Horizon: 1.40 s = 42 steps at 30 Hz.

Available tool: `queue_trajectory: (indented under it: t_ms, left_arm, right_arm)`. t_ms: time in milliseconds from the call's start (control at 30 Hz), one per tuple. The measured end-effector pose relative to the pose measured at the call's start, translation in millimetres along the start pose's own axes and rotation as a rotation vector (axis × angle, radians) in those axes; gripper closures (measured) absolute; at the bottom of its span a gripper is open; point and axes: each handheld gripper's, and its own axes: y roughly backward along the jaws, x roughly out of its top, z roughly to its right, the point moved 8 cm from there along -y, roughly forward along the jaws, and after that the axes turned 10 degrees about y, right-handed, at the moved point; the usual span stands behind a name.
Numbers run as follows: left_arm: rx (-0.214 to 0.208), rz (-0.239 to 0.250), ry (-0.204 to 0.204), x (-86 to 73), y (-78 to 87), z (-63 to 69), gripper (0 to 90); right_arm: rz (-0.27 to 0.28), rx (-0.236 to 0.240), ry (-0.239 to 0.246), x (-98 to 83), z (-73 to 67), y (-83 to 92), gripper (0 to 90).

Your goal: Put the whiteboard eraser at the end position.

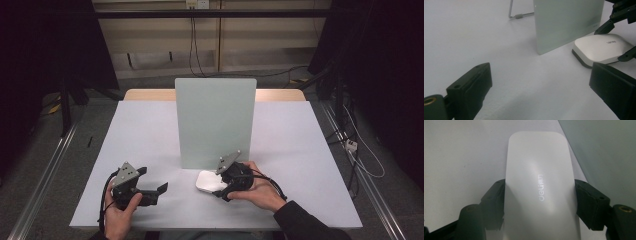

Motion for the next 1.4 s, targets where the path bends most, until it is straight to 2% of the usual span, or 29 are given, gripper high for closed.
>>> queue_trajectory:
  t_ms: [400,567,633,733,800,1000,1167,1400]
  left_arm:
    - [-0.001,0.002,0.004,0.5,-0.7,0.4,4.4]
    - [0.0,0.005,0.007,0.7,-1.1,0.1,4.4]
    - [-0.001,0.005,0.011,0.4,-1.2,0.2,4.4]
    - [0.001,0.002,0.008,0.1,-1.3,-0.2,4.4]
    - [0.0,-0.002,0.006,-0.1,-1.8,-0.2,4.4]
    - [0.002,-0.01,0.004,-0.7,-2.5,0.6,4.4]
    - [0.0,-0.01,0.01,-1.0,-3.5,0.2,4.4]
    - [0.002,-0.005,0.006,-0.5,-1.9,-1.7,4.4]
  right_arm:
    - [0.019,-0.005,-0.019,-1.0,0.1,-0.2,29.8]
    - [0.026,-0.017,-0.029,-1.0,1.9,0.6,20.6]
    - [0.035,0.0,-0.043,-0.8,1.6,1.1,15.9]
    - [0.038,-0.001,-0.055,-0.5,1.4,1.7,11.2]
    - [0.042,-0.011,-0.061,0.0,2.1,2.5,7.0]
    - [0.064,-0.052,-0.094,0.2,7.6,6.1,7.8]
    - [0.11,-0.082,-0.133,3.3,11.4,12.2,7.0]
    - [0.153,-0.182,-0.17,4.8,20.1,18.4,7.0]
